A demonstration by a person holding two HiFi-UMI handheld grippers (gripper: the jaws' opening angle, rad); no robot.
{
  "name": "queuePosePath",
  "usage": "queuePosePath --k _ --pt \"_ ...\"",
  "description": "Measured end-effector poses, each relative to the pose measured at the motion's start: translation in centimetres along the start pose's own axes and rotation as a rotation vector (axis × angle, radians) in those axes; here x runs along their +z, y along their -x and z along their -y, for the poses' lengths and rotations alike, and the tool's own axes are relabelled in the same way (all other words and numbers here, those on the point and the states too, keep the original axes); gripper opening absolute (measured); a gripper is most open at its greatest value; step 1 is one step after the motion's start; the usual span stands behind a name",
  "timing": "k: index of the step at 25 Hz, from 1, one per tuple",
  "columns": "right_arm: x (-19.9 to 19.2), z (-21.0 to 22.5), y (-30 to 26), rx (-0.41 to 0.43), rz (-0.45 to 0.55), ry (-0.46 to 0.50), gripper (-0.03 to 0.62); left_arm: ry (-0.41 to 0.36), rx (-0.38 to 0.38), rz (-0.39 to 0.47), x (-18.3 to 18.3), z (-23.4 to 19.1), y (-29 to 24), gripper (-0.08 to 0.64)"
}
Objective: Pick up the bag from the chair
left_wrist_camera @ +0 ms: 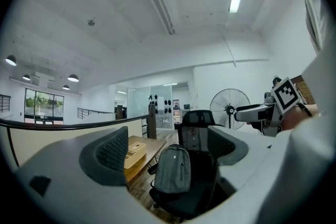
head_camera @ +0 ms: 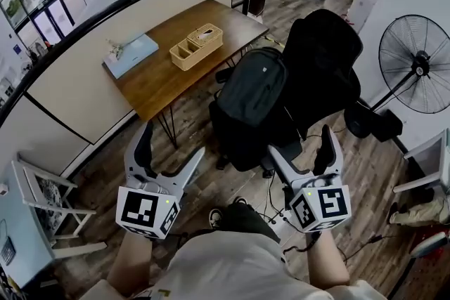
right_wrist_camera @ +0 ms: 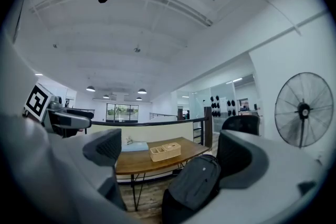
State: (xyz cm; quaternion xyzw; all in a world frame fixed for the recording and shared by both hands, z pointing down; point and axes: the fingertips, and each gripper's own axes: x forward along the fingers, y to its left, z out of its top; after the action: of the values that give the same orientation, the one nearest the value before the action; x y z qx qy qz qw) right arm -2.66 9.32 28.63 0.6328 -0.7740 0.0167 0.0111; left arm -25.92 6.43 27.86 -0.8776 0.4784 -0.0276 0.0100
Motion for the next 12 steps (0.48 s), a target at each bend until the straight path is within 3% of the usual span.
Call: queuePosePath --k 12 --pt "-1.9 3.9 -6.8 -0.052 -0.03 0.003 0.58 -0.014 -0.066 -0.012 -1.2 -2.5 -8.9 0.451"
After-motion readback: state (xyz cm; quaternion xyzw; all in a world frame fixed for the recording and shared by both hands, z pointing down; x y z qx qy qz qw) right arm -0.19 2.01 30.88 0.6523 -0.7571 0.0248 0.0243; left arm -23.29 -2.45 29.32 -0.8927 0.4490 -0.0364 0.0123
